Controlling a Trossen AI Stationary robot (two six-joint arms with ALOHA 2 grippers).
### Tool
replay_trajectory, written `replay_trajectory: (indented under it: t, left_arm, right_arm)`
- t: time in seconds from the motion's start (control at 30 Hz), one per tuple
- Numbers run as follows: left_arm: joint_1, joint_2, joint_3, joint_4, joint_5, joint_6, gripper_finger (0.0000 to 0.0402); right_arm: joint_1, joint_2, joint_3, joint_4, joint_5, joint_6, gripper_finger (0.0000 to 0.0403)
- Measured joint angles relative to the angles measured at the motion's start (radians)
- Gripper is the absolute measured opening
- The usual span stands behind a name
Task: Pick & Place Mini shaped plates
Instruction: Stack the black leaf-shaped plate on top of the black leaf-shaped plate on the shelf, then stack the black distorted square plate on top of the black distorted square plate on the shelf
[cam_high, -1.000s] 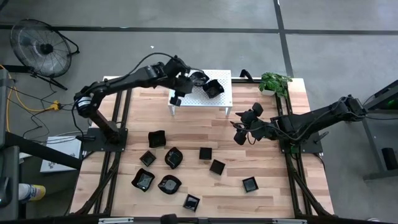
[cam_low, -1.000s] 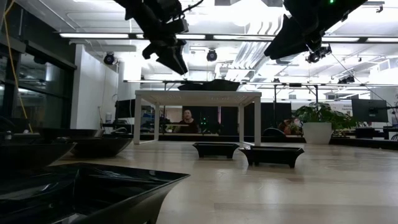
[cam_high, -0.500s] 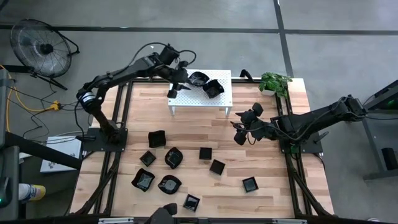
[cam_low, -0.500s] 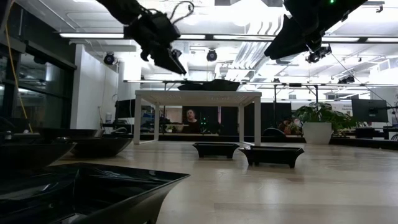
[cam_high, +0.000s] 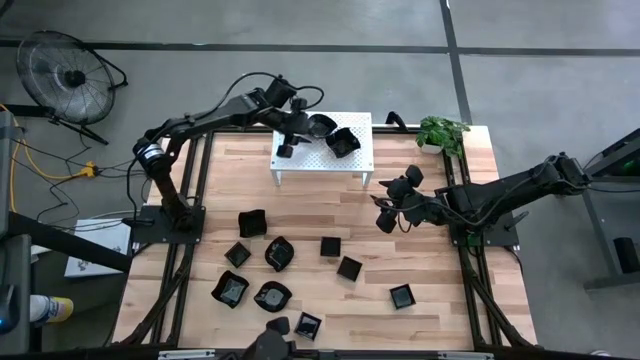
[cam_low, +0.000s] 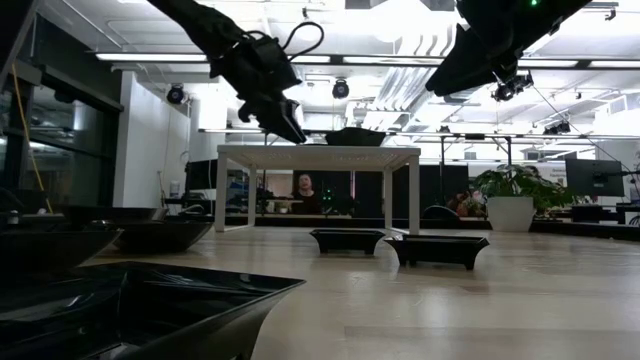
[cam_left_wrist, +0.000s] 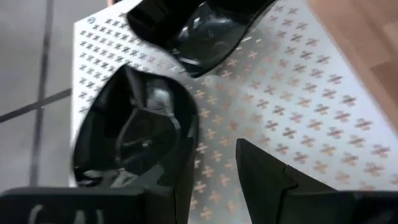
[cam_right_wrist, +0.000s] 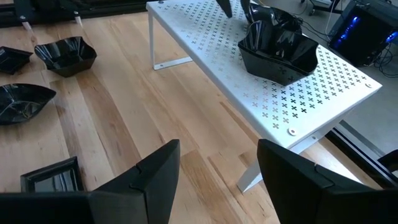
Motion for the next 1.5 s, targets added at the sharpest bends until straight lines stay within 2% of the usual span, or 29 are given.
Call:
replay_trajectory:
  t: [0.27, 0.4, 0.63, 0.9, 1.13, 1.3, 1.5]
  left_arm:
    - [-0.022, -0.002, 0.001, -0.023, -0.004, -0.002, 0.0115]
    - [-0.027, -0.027, 0.035, -0.137, -0.055, -0.003, 0.0115]
    - [-0.057, -0.146, 0.082, -0.336, -0.085, -0.064, 0.0115]
    - [-0.221, -0.24, 0.081, -0.571, -0.255, -0.144, 0.0115]
    - [-0.388, -0.245, 0.075, -0.621, -0.368, -0.236, 0.0115]
    - [-0.486, -0.268, -0.043, -0.62, -0.434, -0.313, 0.0115]
    - [-0.544, -0.365, -0.28, -0.513, -0.484, -0.42, 0.0115]
  right_arm:
    - [0.0, 0.0, 0.0, -0.001, -0.001, 0.0, 0.0211]
    - [0.0, 0.0, 0.0, -0.001, -0.001, 0.0, 0.0211]
    - [0.0, 0.0, 0.0, -0.002, -0.002, 0.004, 0.0211]
    - [0.0, 0.0, 0.0, -0.005, -0.002, 0.005, 0.0211]
    - [0.0, 0.0, 0.0, -0.005, -0.021, 0.012, 0.0211]
    - [0.0, 0.0, 0.0, -0.006, -0.053, 0.014, 0.0211]
    - [0.002, 0.0, 0.0, -0.015, -0.055, 0.015, 0.0211]
